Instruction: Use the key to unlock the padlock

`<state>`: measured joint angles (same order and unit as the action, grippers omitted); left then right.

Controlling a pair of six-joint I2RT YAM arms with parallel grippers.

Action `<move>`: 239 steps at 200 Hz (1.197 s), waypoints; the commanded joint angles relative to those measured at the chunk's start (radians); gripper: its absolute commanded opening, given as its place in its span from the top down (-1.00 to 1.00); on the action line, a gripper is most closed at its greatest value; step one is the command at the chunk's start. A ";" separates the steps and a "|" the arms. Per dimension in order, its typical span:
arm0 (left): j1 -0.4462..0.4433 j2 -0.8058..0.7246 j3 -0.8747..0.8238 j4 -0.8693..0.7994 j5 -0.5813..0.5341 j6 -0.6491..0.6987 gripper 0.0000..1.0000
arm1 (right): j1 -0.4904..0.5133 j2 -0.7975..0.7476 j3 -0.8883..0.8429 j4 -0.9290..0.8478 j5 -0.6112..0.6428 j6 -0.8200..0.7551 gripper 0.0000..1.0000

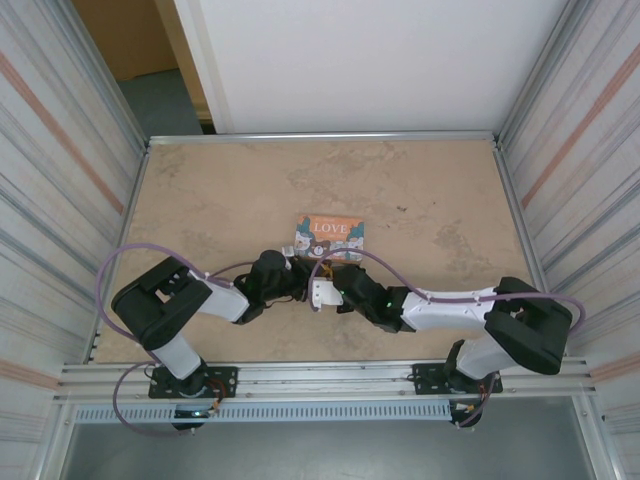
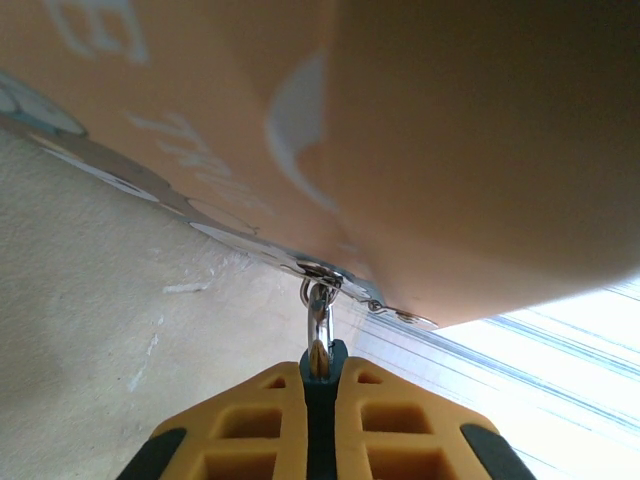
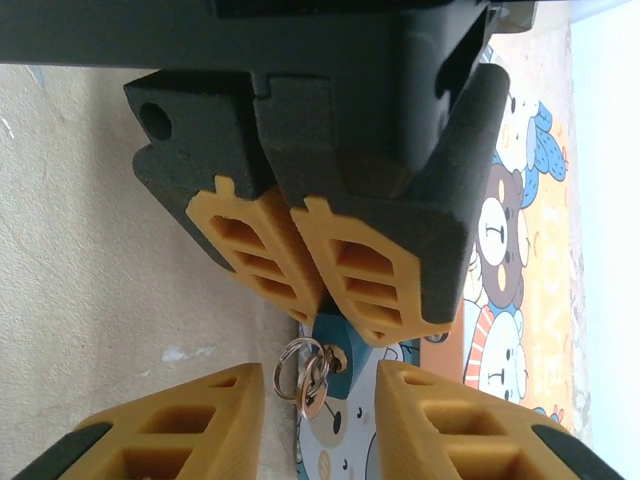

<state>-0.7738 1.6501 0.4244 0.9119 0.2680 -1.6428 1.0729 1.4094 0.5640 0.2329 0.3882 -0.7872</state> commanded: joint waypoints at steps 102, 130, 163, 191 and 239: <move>-0.007 -0.039 0.022 0.030 0.009 0.012 1.00 | -0.010 0.049 -0.024 0.076 0.041 0.099 0.80; -0.007 -0.039 0.023 0.033 0.008 0.009 1.00 | -0.015 0.035 -0.031 0.095 0.049 0.128 0.89; -0.007 -0.041 0.020 0.033 0.007 0.010 1.00 | -0.018 0.021 -0.032 0.099 0.043 0.201 0.98; -0.009 -0.042 0.020 0.033 0.008 0.009 1.00 | -0.018 0.009 -0.030 0.114 0.040 0.282 1.00; -0.015 -0.041 0.015 0.033 0.001 0.012 1.00 | -0.024 -0.003 -0.024 0.159 0.047 0.503 1.00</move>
<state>-0.7734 1.6451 0.4252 0.8986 0.2508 -1.6470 1.0706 1.4372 0.5407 0.3195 0.3996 -0.4606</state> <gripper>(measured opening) 0.094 0.048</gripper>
